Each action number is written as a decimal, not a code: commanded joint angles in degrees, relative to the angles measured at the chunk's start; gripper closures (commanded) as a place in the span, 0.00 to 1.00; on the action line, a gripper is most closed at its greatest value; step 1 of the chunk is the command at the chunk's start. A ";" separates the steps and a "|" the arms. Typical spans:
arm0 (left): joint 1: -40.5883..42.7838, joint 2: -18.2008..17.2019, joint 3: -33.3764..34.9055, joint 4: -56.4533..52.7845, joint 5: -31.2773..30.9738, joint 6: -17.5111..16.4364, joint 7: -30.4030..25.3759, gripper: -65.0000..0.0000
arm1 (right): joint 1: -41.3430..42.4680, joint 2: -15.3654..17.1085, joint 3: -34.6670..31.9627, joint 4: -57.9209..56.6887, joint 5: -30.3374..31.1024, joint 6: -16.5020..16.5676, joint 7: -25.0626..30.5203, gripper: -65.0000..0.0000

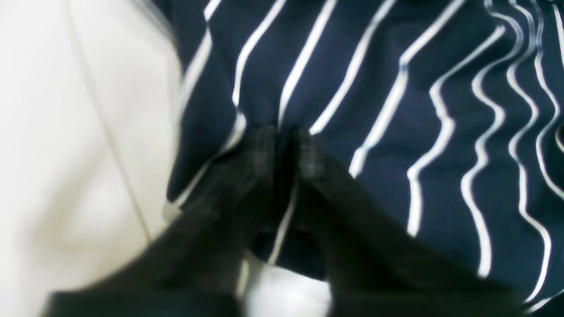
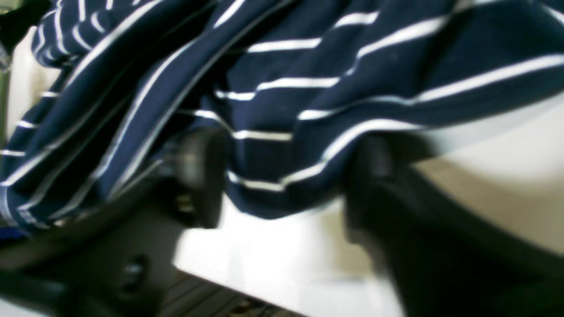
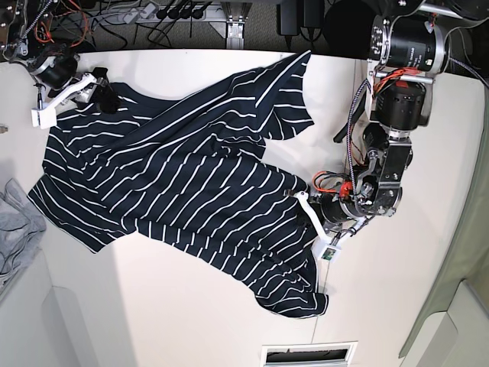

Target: Layout the t-shirt on the table in an organized manner, then fold the t-shirt properly

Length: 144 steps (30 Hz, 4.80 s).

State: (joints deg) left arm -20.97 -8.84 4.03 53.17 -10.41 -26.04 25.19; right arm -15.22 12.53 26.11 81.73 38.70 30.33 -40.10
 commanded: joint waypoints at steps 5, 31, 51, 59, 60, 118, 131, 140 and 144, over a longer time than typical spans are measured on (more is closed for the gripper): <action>-1.60 -3.61 -0.20 0.72 0.20 1.16 -0.52 1.00 | 3.13 0.81 0.13 0.44 -1.95 0.00 0.37 1.00; -2.89 -11.41 -0.20 1.33 -10.54 -8.57 7.23 0.84 | 7.39 9.49 2.84 0.57 2.80 0.15 -7.82 0.51; -0.22 -15.91 -0.20 10.29 -28.13 -13.96 16.41 0.71 | -2.54 3.39 5.40 1.73 3.96 2.08 -3.41 0.51; 1.64 -15.96 -0.20 10.29 -28.09 -13.96 16.22 0.71 | -0.98 -1.33 -5.53 1.66 -3.15 1.57 0.11 0.51; 1.64 -15.96 -0.20 10.29 -28.04 -13.96 16.24 0.71 | -0.98 -1.99 -6.82 1.66 -4.50 1.31 0.74 0.51; 6.38 -12.72 -0.20 10.23 -29.62 -13.96 13.86 0.71 | -0.26 4.44 6.54 2.67 -0.35 1.36 1.14 0.82; 6.71 -8.72 -0.20 10.14 -14.93 -9.20 11.02 1.00 | 1.20 6.60 5.44 2.64 -4.42 1.40 0.55 1.00; 6.75 -13.44 -0.20 10.14 -14.62 -9.27 11.15 1.00 | 1.25 11.89 5.77 2.64 -4.39 1.38 0.48 1.00; 6.73 -14.03 -0.20 10.14 -17.11 -13.00 13.11 1.00 | 1.92 13.62 5.79 2.64 -4.42 1.36 1.11 1.00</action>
State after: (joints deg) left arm -13.06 -22.20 4.10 62.52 -27.03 -38.24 38.65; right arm -13.91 24.84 31.27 83.61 33.36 31.55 -40.27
